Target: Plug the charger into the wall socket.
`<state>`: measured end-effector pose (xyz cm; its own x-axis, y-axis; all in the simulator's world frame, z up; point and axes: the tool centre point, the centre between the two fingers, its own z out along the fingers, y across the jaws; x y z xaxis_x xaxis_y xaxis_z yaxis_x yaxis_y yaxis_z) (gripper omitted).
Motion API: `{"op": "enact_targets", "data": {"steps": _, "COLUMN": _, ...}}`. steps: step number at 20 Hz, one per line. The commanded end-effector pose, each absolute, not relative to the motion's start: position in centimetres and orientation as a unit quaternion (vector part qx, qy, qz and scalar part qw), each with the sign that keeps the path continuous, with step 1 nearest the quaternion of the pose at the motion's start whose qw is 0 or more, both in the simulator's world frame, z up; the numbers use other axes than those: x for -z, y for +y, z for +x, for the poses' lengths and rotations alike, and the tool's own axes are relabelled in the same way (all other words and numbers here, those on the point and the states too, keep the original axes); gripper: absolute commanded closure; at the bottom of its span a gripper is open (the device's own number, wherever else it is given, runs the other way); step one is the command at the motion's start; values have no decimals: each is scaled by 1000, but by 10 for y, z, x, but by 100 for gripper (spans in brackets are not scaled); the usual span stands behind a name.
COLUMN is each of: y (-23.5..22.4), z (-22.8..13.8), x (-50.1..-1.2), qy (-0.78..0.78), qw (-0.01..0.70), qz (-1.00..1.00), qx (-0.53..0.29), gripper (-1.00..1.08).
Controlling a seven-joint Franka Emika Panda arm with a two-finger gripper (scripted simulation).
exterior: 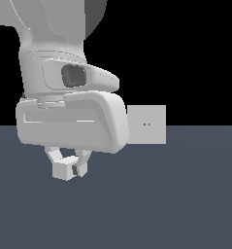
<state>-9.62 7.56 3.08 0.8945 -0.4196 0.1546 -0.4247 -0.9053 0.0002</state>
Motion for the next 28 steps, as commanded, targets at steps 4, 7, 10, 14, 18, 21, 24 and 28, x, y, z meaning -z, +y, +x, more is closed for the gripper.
{"op": "enact_targets", "data": {"steps": 4, "y": 45, "z": -93, "x": -44, "qy": -180, "qw": 15, "qz": 981, "qx": -77, "gripper": 108}}
{"op": "enact_targets", "data": {"steps": 7, "y": 29, "z": -90, "x": -51, "qy": -160, "qw": 13, "qz": 984, "qx": -78, "gripper": 108}}
{"op": "enact_targets", "data": {"steps": 10, "y": 14, "z": -87, "x": -57, "qy": -141, "qw": 12, "qz": 987, "qx": -78, "gripper": 108}}
{"op": "enact_targets", "data": {"steps": 14, "y": -5, "z": -82, "x": -66, "qy": -116, "qw": 10, "qz": 990, "qx": -78, "gripper": 108}}
{"op": "enact_targets", "data": {"steps": 18, "y": -24, "z": -76, "x": -74, "qy": -91, "qw": 8, "qz": 993, "qx": -78, "gripper": 108}}
{"op": "enact_targets", "data": {"steps": 21, "y": -37, "z": -71, "x": -80, "qy": -73, "qw": 6, "qz": 994, "qx": -78, "gripper": 108}}
{"op": "enact_targets", "data": {"steps": 24, "y": -49, "z": -65, "x": -86, "qy": -57, "qw": 5, "qz": 995, "qx": -78, "gripper": 108}}
{"op": "enact_targets", "data": {"steps": 28, "y": -62, "z": -59, "x": -92, "qy": -39, "qw": 3, "qz": 996, "qx": -78, "gripper": 108}}
